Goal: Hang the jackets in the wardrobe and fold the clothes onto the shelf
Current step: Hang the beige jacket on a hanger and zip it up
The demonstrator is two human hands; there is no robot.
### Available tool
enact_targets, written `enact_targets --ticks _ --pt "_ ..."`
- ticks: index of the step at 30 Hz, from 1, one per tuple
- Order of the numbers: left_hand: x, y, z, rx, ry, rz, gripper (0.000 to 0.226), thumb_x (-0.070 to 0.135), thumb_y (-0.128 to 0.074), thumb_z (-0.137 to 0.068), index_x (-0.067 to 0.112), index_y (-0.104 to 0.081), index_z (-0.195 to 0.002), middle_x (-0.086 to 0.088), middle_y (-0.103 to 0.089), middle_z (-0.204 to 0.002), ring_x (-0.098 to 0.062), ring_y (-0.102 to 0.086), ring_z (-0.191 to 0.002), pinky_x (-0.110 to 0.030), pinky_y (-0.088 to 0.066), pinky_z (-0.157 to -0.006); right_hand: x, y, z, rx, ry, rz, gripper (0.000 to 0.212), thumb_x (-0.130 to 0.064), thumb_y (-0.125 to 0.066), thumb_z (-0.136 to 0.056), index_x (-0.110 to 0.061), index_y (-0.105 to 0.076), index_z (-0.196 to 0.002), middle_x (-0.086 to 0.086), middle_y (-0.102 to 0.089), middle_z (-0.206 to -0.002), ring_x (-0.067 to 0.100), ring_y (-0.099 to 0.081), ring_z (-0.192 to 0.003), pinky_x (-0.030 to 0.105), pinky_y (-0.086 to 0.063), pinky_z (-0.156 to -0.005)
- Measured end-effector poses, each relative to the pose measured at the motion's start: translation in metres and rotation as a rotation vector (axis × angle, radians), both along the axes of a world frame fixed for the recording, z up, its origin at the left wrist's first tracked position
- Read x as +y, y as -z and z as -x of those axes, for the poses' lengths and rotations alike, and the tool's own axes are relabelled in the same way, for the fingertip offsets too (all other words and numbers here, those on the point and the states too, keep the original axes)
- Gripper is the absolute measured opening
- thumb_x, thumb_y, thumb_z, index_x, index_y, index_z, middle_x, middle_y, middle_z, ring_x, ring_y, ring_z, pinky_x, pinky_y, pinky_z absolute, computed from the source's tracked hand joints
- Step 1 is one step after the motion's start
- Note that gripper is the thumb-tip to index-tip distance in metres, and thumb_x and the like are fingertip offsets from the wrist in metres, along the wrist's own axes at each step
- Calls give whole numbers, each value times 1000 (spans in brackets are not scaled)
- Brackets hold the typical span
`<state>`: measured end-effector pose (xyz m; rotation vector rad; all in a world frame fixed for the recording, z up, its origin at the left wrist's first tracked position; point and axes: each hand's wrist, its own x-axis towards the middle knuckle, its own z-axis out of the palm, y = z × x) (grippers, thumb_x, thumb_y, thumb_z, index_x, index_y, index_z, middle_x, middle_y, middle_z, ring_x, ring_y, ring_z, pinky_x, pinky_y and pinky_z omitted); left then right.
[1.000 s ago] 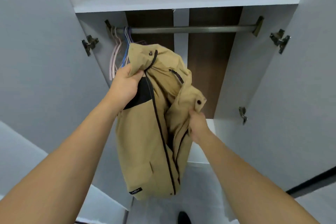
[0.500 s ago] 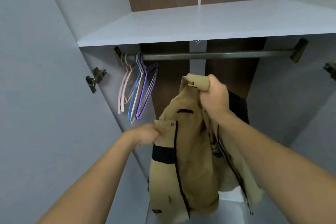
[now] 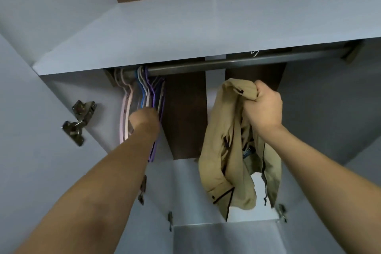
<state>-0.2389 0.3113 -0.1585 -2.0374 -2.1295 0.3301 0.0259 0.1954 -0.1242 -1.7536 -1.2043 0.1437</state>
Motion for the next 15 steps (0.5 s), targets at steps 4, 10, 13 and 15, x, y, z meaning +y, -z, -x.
enact_targets --ticks 4,10,13,15 --pt "10 1 -3 44 61 13 33 12 -55 -95 14 -63 -126 -8 -65 -124 -28 -64 -112 -38 -52 -79 5 3 -7 45 48 0 11 -15 -51 -86 -17 -53 -76 5 -61 -72 28 -60 -68 50 -56 -63" --pt "-4 -12 2 -419 42 -175 24 19 -48 -98 4 -64 -109 -18 -69 -111 -37 -65 -103 -39 -49 -78 29 7 -25 577 95 30 5 -27 -63 -89 -23 -66 -87 3 -70 -89 23 -66 -86 46 -56 -86" --pt "-21 -21 -1 -649 33 -305 22 18 -46 -98 2 -60 -104 -24 -68 -105 -42 -64 -98 -40 -47 -76 39 10 -32 936 43 73 2 -25 -68 -89 -24 -66 -88 4 -73 -85 26 -71 -85 43 -58 -83" --pt "-38 -29 -7 -695 45 -297 20 18 -45 -98 3 -58 -104 -27 -66 -106 -44 -63 -99 -39 -44 -75 39 13 -37 885 -51 143 5 -24 -69 -87 -23 -69 -91 2 -75 -80 25 -72 -81 44 -59 -80"
